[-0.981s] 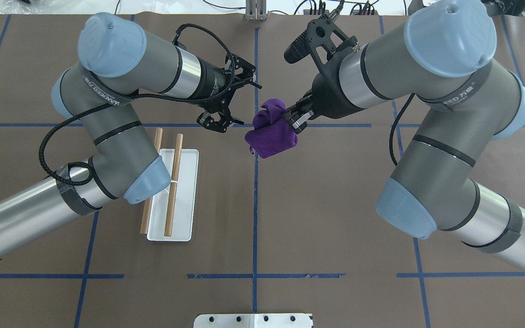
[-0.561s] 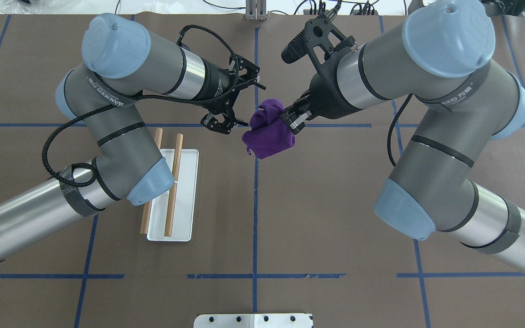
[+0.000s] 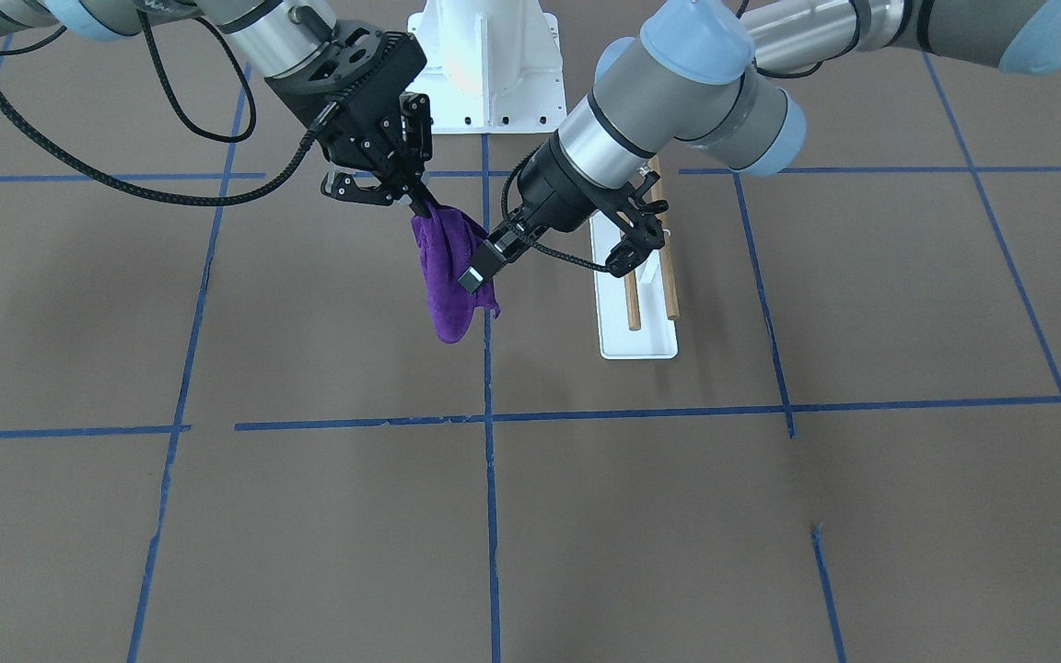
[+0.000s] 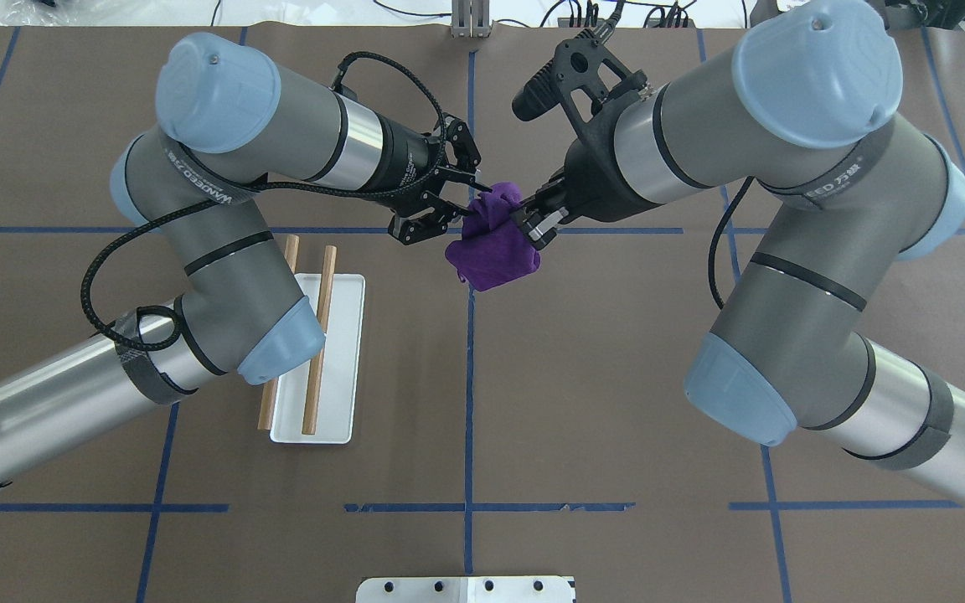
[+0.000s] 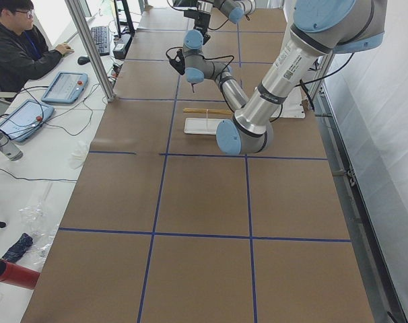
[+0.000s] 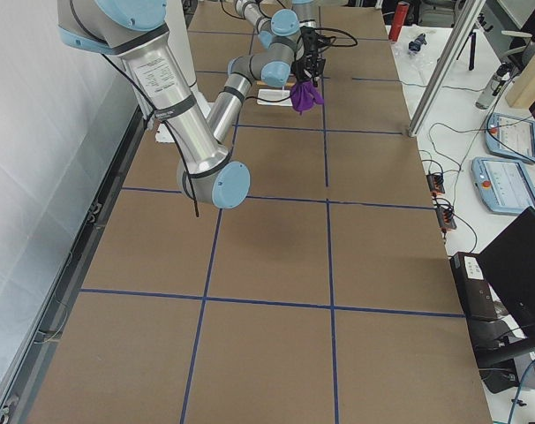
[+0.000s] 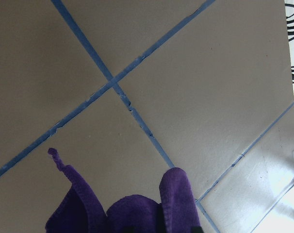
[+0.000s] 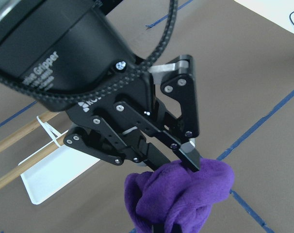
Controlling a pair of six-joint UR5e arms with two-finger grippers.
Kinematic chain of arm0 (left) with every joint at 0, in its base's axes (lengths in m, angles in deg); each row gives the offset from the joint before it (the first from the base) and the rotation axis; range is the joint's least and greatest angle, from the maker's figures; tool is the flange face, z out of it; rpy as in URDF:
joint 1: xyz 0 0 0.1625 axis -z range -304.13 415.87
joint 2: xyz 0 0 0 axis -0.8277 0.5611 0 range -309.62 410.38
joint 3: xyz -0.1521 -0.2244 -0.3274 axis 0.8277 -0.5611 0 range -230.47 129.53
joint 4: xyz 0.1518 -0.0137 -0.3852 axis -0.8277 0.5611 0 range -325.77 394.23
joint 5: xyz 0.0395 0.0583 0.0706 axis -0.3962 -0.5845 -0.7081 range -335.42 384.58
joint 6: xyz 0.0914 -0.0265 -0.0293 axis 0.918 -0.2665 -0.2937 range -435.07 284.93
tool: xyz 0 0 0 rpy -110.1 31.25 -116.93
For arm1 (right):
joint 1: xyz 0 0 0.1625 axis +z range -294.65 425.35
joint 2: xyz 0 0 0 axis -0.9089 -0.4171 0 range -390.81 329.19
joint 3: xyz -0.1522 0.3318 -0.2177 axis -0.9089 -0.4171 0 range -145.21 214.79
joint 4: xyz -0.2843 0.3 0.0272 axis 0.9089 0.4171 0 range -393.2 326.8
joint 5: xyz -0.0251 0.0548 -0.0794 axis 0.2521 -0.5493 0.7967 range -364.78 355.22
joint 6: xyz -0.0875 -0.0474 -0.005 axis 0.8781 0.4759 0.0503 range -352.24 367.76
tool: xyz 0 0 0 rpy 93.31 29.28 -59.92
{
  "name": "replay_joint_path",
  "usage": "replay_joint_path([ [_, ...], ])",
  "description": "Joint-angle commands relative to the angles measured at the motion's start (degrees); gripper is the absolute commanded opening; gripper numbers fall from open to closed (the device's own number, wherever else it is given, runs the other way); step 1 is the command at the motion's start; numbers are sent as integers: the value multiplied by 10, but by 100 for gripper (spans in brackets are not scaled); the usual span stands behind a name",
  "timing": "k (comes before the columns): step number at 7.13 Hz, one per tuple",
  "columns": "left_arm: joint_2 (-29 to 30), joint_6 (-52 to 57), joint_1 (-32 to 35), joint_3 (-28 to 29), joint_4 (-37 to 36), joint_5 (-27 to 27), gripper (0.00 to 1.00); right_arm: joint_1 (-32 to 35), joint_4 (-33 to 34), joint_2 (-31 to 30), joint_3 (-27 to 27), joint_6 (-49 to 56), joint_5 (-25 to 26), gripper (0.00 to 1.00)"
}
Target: Hang towel on rack
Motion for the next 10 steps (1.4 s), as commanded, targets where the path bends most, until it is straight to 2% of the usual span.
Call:
replay_joint_path([
  [1,-2,15,-1,-2,2,1,1,0,0,0,-1,0,0,0],
  [5,-6,42,2,-4,1,1,0,5,8,-4,-2,-1,-3,0],
  [6,-7,42,3,-5,-2,2,0,14,41,-4,1,-13,-8,81],
  [7,-14,42,6,-7,-2,2,0,16,74,-6,8,-49,-17,99],
  [9,-46,65,24,-35,-4,6,0,56,141,-16,6,-52,-87,99],
  [10,-81,89,25,-60,-4,6,0,69,162,-35,4,-48,-94,100],
])
